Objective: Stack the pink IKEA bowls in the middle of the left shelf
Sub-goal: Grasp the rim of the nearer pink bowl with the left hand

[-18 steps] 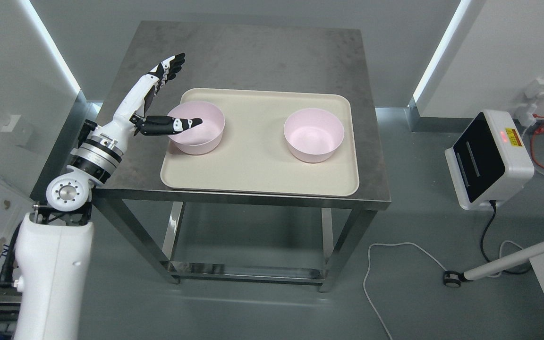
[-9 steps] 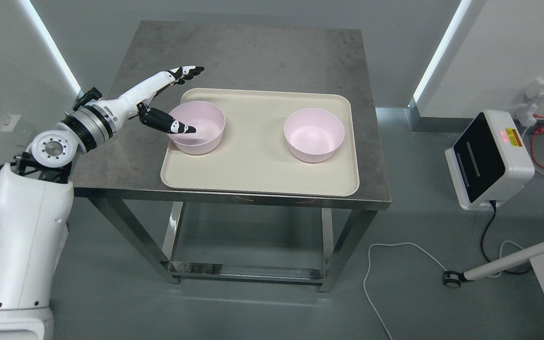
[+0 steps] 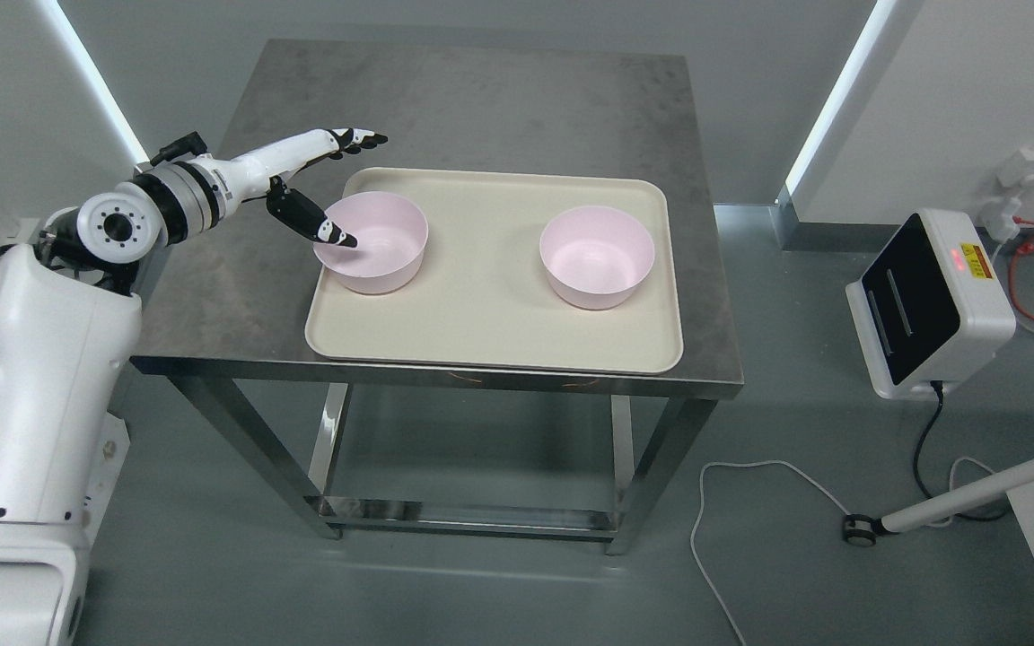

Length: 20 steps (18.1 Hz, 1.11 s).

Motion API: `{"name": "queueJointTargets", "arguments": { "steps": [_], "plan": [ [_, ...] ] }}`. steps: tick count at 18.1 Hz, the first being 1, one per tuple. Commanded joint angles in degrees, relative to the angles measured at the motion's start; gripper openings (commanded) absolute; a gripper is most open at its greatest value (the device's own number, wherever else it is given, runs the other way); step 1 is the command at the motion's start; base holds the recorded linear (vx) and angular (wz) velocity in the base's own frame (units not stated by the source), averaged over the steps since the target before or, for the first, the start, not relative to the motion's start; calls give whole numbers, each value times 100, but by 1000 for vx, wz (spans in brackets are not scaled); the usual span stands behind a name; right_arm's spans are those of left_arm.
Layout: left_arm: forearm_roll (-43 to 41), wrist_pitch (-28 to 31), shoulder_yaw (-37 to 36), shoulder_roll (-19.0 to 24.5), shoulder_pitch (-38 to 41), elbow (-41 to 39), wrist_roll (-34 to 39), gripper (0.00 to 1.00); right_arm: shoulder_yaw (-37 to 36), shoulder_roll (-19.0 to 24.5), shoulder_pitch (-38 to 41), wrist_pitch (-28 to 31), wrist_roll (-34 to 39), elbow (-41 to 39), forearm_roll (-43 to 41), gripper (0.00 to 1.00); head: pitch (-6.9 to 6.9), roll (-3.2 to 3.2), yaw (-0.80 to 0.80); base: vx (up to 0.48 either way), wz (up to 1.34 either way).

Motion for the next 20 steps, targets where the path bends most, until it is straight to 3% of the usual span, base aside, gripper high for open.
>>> {"name": "queueJointTargets", "arguments": {
  "steps": [1, 5, 6, 9, 10, 13, 18, 20],
  "plan": [
    [-276, 18, -587, -56, -289, 813, -42, 74, -61, -100, 167, -5, -4, -193, 0, 100, 0, 0, 0, 0, 0],
    [-259, 1, -500, -117, -297, 910, -34, 57, -61, -100, 167, 3, -4, -193, 0, 100, 0, 0, 0, 0, 0],
    [-207, 10, -422, -179, -289, 910, 1, 59, -61, -100, 167, -5, -4, -193, 0, 100, 0, 0, 0, 0, 0],
    [-162, 1, 473, -731, -227, 910, 80, 82, -61, -100, 167, -5, -4, -193, 0, 100, 0, 0, 0, 0, 0],
    [-162, -34, 728, -977, -149, 901, 185, 85, -61, -100, 167, 3, -4, -193, 0, 100, 0, 0, 0, 0, 0],
    [-179, -43, 783, -1076, -86, 901, 309, 91, -61, -100, 167, -5, -4, -193, 0, 100, 0, 0, 0, 0, 0],
    [-259, -52, 530, -962, -25, 901, 309, 78, -61, -100, 167, 3, -4, -193, 0, 100, 0, 0, 0, 0, 0],
    [-268, -52, 362, -813, -69, 910, 309, 66, -61, -100, 167, -5, -4, -193, 0, 100, 0, 0, 0, 0, 0]
  ]
}}
